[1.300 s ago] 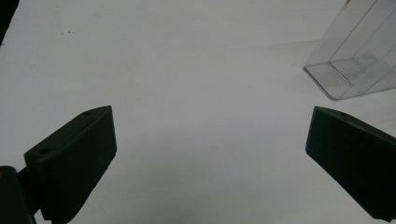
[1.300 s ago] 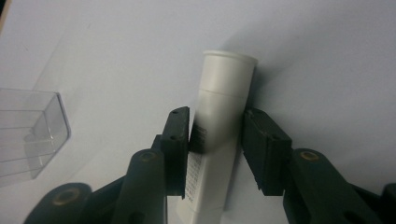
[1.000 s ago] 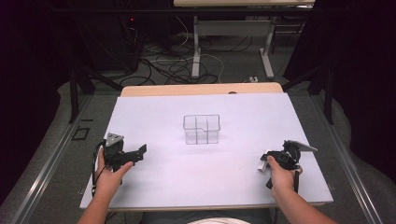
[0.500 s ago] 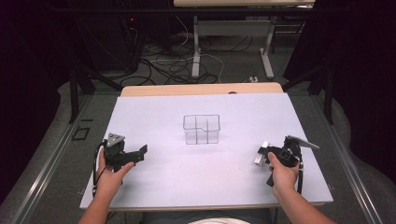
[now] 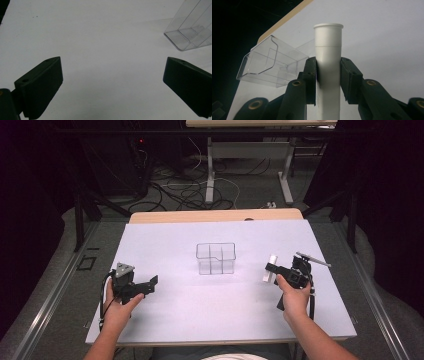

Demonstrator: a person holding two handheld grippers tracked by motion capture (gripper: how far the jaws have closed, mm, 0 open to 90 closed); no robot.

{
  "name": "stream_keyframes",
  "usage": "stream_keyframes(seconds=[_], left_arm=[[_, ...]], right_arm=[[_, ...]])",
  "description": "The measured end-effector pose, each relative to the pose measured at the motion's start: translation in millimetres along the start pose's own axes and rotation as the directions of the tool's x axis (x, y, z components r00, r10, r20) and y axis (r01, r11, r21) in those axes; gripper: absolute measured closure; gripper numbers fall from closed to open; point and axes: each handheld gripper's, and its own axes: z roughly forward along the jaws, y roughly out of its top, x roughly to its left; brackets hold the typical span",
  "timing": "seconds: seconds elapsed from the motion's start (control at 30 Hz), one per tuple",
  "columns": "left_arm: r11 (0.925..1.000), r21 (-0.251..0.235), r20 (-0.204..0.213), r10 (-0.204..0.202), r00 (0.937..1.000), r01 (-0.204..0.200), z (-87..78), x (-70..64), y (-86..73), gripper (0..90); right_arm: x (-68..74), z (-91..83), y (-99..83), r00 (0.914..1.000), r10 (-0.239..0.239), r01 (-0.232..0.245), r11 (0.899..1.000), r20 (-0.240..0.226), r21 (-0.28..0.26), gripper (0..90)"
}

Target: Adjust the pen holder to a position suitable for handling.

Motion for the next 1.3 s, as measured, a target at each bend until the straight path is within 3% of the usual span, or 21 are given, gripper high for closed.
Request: stream_keyframes(seconds=[0.17, 0.23, 0.3, 0.4, 0.5, 0.53, 0.63, 0.8, 0.93, 1.03, 1.1, 1.2, 1.23, 1.3], left_arm=[[1.0000, -0.001, 0.010, 0.002, 0.9999, -0.002, -0.7, -0.9, 1.0, 2.9], [1.0000, -0.007, 0.022, -0.006, 0.9997, 0.006, -0.6, -2.0, 2.0, 3.3], [0.9998, -0.004, 0.040, -0.019, 0.9990, 0.019, -1.0, -3.5, 2.8, 3.9], [0.9995, -0.012, 0.063, -0.029, 0.9976, 0.030, -2.0, -5.9, 4.5, 4.1], [0.9994, -0.016, 0.075, -0.028, 0.9968, 0.029, -2.6, -8.7, 5.7, 4.0], [0.9994, -0.018, 0.080, -0.028, 0.9964, 0.029, -2.5, -9.6, 5.8, 4.0], [0.9997, -0.021, 0.094, -0.012, 0.9955, 0.014, -3.1, -12.2, 6.5, 3.5], [0.9973, -0.043, 0.107, 0.064, 0.9922, -0.059, -5.3, -23.4, 9.4, 0.2], [0.9948, -0.049, 0.122, 0.095, 0.9880, -0.089, -5.8, -32.4, 11.6, 0.5], [0.9944, -0.066, 0.128, 0.091, 0.9876, -0.083, -6.5, -38.2, 12.5, 1.7], [0.9949, -0.068, 0.143, 0.084, 0.9862, -0.075, -9.0, -40.2, 14.4, 4.6], [0.9959, -0.083, 0.173, 0.048, 0.9837, -0.034, -11.2, -44.4, 16.7, 13.5], [0.9959, -0.087, 0.186, 0.042, 0.9816, -0.027, -11.4, -45.5, 17.1, 16.2], [0.9967, -0.079, 0.211, 0.034, 0.9769, -0.017, -11.1, -48.0, 17.2, 16.4]], right_arm=[[9.5, 3.1, -1.5, 0.9940, -0.103, 0.102, 0.994, -0.035, -0.031, 68.7], [13.6, 3.5, -2.1, 0.9857, -0.162, 0.160, 0.986, -0.046, -0.055, 68.7], [21.1, 3.0, -3.5, 0.9810, -0.186, 0.182, 0.980, -0.054, -0.075, 68.7], [29.2, 2.3, -5.6, 0.9613, -0.270, 0.263, 0.959, -0.056, -0.100, 68.7], [37.2, 2.4, -9.8, 0.9353, -0.350, 0.342, 0.931, -0.051, -0.129, 68.7], [39.0, 2.4, -10.6, 0.9212, -0.386, 0.377, 0.916, -0.046, -0.134, 68.7], [46.3, 3.8, -14.2, 0.8939, -0.446, 0.436, 0.887, -0.043, -0.152, 68.7], [58.4, 6.7, -18.5, 0.8468, -0.531, 0.516, 0.836, -0.037, -0.185, 68.7], [67.2, 7.7, -22.6, 0.7838, -0.621, 0.602, 0.767, -0.018, -0.222, 68.6], [72.1, 6.7, -28.3, 0.7466, -0.665, 0.641, 0.723, -0.011, -0.259, 68.6], [73.7, 5.5, -32.7, 0.7294, -0.684, 0.656, 0.705, -0.012, -0.269, 68.6], [76.6, 5.0, -40.5, 0.7184, -0.695, 0.664, 0.695, -0.023, -0.277, 68.6], [77.4, 4.2, -42.7, 0.7064, -0.707, 0.676, 0.684, -0.023, -0.273, 68.6], [79.3, 2.3, -47.1, 0.6909, -0.723, 0.692, 0.670, -0.023, -0.270, 68.6]])
